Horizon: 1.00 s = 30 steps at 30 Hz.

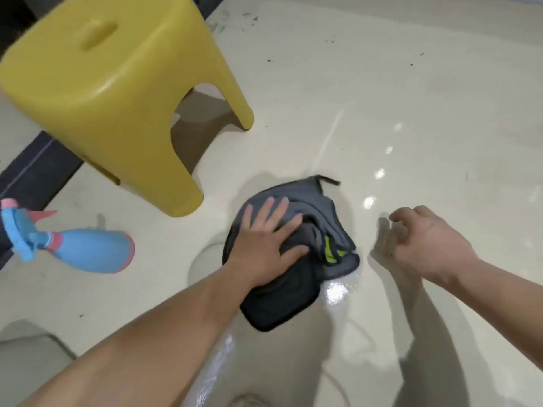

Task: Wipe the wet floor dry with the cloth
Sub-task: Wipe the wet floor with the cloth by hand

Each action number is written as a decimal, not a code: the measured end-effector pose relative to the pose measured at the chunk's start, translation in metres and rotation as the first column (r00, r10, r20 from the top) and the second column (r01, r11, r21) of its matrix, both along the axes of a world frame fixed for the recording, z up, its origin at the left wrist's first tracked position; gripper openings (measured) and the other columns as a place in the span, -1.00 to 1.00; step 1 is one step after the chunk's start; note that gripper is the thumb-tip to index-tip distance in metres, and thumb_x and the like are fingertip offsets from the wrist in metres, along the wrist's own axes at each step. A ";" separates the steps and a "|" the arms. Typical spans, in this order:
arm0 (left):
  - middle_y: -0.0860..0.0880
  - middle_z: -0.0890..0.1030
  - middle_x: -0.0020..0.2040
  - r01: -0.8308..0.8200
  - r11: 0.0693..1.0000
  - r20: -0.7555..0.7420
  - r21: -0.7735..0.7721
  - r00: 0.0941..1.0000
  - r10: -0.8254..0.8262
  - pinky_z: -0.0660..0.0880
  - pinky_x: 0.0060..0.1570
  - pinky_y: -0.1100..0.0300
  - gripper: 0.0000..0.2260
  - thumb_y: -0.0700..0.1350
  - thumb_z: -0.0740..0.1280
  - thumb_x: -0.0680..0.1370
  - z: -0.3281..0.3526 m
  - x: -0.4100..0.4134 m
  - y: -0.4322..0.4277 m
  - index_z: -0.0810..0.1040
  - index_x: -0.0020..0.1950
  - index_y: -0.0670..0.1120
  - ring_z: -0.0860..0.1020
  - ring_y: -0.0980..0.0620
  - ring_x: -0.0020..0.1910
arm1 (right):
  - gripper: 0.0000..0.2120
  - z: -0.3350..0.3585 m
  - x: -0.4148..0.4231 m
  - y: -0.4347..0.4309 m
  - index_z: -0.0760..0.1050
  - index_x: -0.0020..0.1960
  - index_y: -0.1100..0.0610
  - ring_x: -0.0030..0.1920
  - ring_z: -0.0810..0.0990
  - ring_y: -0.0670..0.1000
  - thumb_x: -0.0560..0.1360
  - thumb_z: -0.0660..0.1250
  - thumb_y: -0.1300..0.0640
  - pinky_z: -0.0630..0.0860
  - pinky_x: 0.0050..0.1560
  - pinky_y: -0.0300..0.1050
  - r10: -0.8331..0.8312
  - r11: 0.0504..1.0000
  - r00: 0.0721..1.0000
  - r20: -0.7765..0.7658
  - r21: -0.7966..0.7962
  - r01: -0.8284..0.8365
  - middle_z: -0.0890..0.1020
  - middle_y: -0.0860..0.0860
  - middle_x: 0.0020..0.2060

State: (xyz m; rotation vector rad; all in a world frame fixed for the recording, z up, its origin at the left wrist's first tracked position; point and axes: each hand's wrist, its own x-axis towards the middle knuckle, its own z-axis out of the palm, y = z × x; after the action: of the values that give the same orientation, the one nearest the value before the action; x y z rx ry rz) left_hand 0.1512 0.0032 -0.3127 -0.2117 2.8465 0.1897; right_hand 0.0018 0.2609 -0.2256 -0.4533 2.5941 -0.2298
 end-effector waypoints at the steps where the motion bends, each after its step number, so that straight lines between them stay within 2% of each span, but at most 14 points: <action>1: 0.03 -0.16 0.72 -0.156 0.988 0.003 -0.009 0.988 0.156 -0.27 0.59 -0.26 -0.31 0.48 -0.18 0.58 -0.001 0.011 -0.011 -0.01 0.69 0.27 -0.22 -0.10 0.69 | -0.59 0.000 0.004 -0.010 0.41 0.37 -0.06 0.18 0.53 0.08 0.54 0.24 -0.04 0.57 0.10 0.11 0.030 0.999 0.999 0.023 -0.031 -0.029 0.46 -0.05 0.20; 3: 0.02 -0.19 0.72 -0.329 0.944 0.022 -0.025 0.944 0.329 -0.25 0.59 -0.31 -0.33 0.44 -0.20 0.62 -0.002 0.036 -0.009 -0.10 0.70 0.23 -0.25 -0.15 0.68 | -0.54 -0.003 0.015 -0.026 0.37 0.41 -0.09 0.25 0.49 0.03 0.53 0.28 -0.07 0.56 0.13 0.09 0.101 0.993 0.993 0.058 -0.069 -0.097 0.44 -0.07 0.25; 6: -0.08 -0.17 0.72 -0.329 0.941 0.017 -0.080 0.943 0.331 -0.22 0.56 -0.40 -0.32 0.41 -0.21 0.64 0.005 0.068 0.029 -0.10 0.71 0.15 -0.27 -0.23 0.67 | -0.50 -0.008 0.029 -0.041 0.34 0.43 -0.15 0.34 0.39 -0.01 0.52 0.34 -0.12 0.56 0.10 0.05 0.255 0.967 0.965 0.059 -0.047 -0.252 0.39 -0.13 0.31; 8: -0.08 -0.29 0.70 -0.154 0.986 0.103 -0.063 0.982 0.160 -0.28 0.54 -0.40 -0.32 0.43 -0.20 0.63 0.009 0.093 0.048 -0.22 0.69 0.18 -0.41 -0.21 0.63 | -0.48 -0.007 0.035 -0.047 0.32 0.40 -0.18 0.37 0.33 -0.03 0.48 0.38 -0.12 0.56 0.09 0.03 0.321 0.947 0.945 0.067 0.001 -0.322 0.35 -0.15 0.34; 9: -0.05 -0.30 0.70 -0.031 0.999 0.126 -0.014 0.992 0.032 -0.29 0.54 -0.39 -0.31 0.45 -0.15 0.63 0.010 0.106 0.047 -0.22 0.69 0.21 -0.43 -0.18 0.63 | -0.48 -0.006 0.036 -0.050 0.34 0.37 -0.18 0.36 0.33 -0.02 0.45 0.40 -0.09 0.57 0.07 0.02 0.334 0.942 0.940 0.073 0.021 -0.336 0.36 -0.14 0.32; 11: 0.02 -0.10 0.73 0.195 0.976 0.029 0.097 0.980 -0.199 -0.20 0.58 -0.35 -0.32 0.45 0.05 0.62 0.009 0.124 0.018 0.03 0.69 0.24 -0.25 -0.13 0.69 | -0.51 -0.004 0.039 -0.053 0.40 0.26 -0.17 0.29 0.36 0.00 0.37 0.45 0.00 0.58 0.01 0.03 0.329 0.941 0.939 0.104 0.044 -0.335 0.38 -0.12 0.26; 12: 0.03 -0.03 0.73 0.243 0.965 -0.012 0.099 0.970 -0.243 -0.12 0.59 -0.34 -0.33 0.45 0.10 0.61 0.007 0.129 -0.001 0.14 0.68 0.24 -0.16 -0.11 0.70 | -0.53 -0.004 0.040 -0.054 0.42 0.21 -0.16 0.26 0.36 0.01 0.34 0.46 0.03 0.58 -0.01 0.04 0.320 0.944 0.941 0.113 0.048 -0.326 0.38 -0.12 0.23; 13: 0.04 -0.03 0.73 0.212 0.974 -0.001 0.078 0.977 -0.212 -0.06 0.58 -0.35 -0.33 0.47 0.08 0.60 0.004 0.132 -0.021 0.18 0.66 0.25 -0.14 -0.09 0.70 | -0.55 -0.005 0.042 -0.052 0.43 0.17 -0.15 0.25 0.36 0.02 0.33 0.46 0.04 0.59 -0.02 0.04 0.314 0.946 0.943 0.110 0.050 -0.321 0.38 -0.11 0.21; 15: 0.05 -0.15 0.72 -0.052 0.999 0.080 0.012 0.996 0.051 -0.09 0.58 -0.35 -0.28 0.53 -0.11 0.56 0.005 0.132 -0.048 0.11 0.67 0.27 -0.26 -0.06 0.68 | -0.55 -0.009 0.045 -0.048 0.44 0.17 -0.15 0.26 0.35 0.01 0.33 0.50 -0.01 0.55 -0.07 -0.02 0.325 0.943 0.943 0.067 0.049 -0.328 0.36 -0.10 0.22; 17: 0.02 -0.26 0.70 -0.330 0.942 0.060 -0.058 0.941 0.333 -0.24 0.59 -0.32 -0.28 0.51 -0.21 0.57 0.003 0.128 -0.045 -0.01 0.69 0.26 -0.35 -0.10 0.66 | -0.50 -0.014 0.045 -0.041 0.43 0.21 -0.14 0.29 0.33 0.00 0.35 0.55 -0.07 0.48 -0.10 -0.07 0.337 0.941 0.941 0.009 0.025 -0.337 0.35 -0.11 0.23; 20: -0.06 -0.25 0.71 -0.489 0.871 0.021 -0.044 0.871 0.491 -0.29 0.55 -0.37 -0.30 0.43 -0.21 0.61 0.004 0.110 -0.005 -0.06 0.70 0.16 -0.34 -0.24 0.65 | -0.44 -0.020 0.041 -0.029 0.41 0.28 -0.16 0.32 0.32 -0.01 0.36 0.54 -0.20 0.51 -0.07 -0.08 0.335 0.941 0.941 -0.047 -0.032 -0.336 0.34 -0.13 0.24; 24: -0.14 -0.23 0.71 -0.384 0.921 0.048 -0.065 0.921 0.387 -0.28 0.50 -0.46 -0.29 0.42 -0.21 0.61 0.006 0.064 0.036 -0.13 0.70 0.15 -0.35 -0.30 0.64 | -0.49 -0.022 0.032 -0.011 0.36 0.34 -0.22 0.36 0.33 -0.03 0.45 0.40 -0.29 0.53 -0.02 -0.07 0.301 0.953 0.951 -0.077 -0.023 -0.303 0.36 -0.13 0.26; 27: -0.13 -0.26 0.70 -0.293 0.956 0.043 -0.005 0.955 0.293 -0.33 0.48 -0.46 -0.30 0.44 -0.20 0.59 0.003 0.011 0.045 -0.18 0.69 0.21 -0.40 -0.29 0.62 | -0.60 -0.022 0.022 0.011 0.42 0.32 -0.16 0.25 0.40 0.02 0.50 0.36 -0.15 0.44 -0.14 -0.10 0.241 0.969 0.960 -0.142 -0.025 -0.247 0.41 -0.10 0.16; 30: -0.15 -0.27 0.70 -0.188 0.982 0.051 -0.013 0.981 0.188 -0.29 0.47 -0.49 -0.30 0.41 -0.19 0.62 0.001 -0.037 0.073 -0.22 0.69 0.14 -0.39 -0.34 0.61 | -0.65 -0.021 0.014 0.037 0.44 0.28 -0.15 0.22 0.42 0.04 0.51 0.35 -0.06 0.41 -0.15 -0.09 0.139 0.990 0.981 -0.138 -0.014 -0.142 0.41 -0.08 0.07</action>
State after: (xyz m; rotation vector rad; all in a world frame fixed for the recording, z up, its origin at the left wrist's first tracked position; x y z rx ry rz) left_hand 0.1144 0.0758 -0.3116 -0.4807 2.7742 0.2081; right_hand 0.0159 0.2982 -0.2461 -0.6803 2.6798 -0.1870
